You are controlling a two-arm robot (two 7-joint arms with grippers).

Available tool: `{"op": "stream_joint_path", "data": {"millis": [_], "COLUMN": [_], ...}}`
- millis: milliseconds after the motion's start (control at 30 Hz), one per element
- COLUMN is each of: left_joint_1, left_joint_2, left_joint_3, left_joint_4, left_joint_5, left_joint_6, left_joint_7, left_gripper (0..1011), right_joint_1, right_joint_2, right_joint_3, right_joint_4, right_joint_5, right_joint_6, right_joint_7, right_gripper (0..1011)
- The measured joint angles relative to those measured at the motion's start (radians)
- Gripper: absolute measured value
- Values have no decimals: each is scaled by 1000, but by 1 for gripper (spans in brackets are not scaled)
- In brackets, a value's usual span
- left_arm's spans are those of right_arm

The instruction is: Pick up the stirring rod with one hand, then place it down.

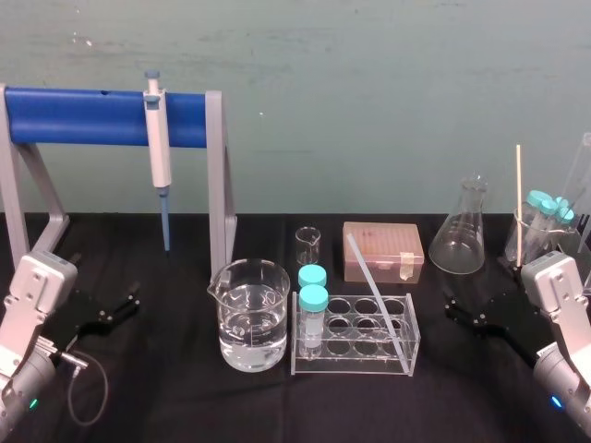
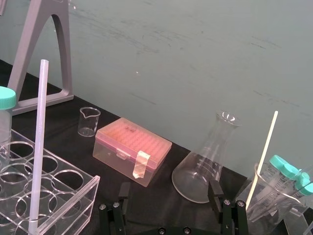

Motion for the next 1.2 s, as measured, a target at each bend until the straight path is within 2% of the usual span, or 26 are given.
{"op": "stream_joint_path", "data": {"millis": [1200], "left_joint_1": [0], "left_joint_2": [0], "left_joint_3": [0], "left_joint_4": [0], "left_joint_5": [0], "left_joint_6": [0], "left_joint_7": [0], "left_gripper": [1000], "right_joint_1": [0], "right_joint_2": [0], "right_joint_3": [0], "right_joint_4": [0], "right_joint_5": [0], "right_joint_6": [0], "right_joint_7": [0], "right_gripper": [1003]}}
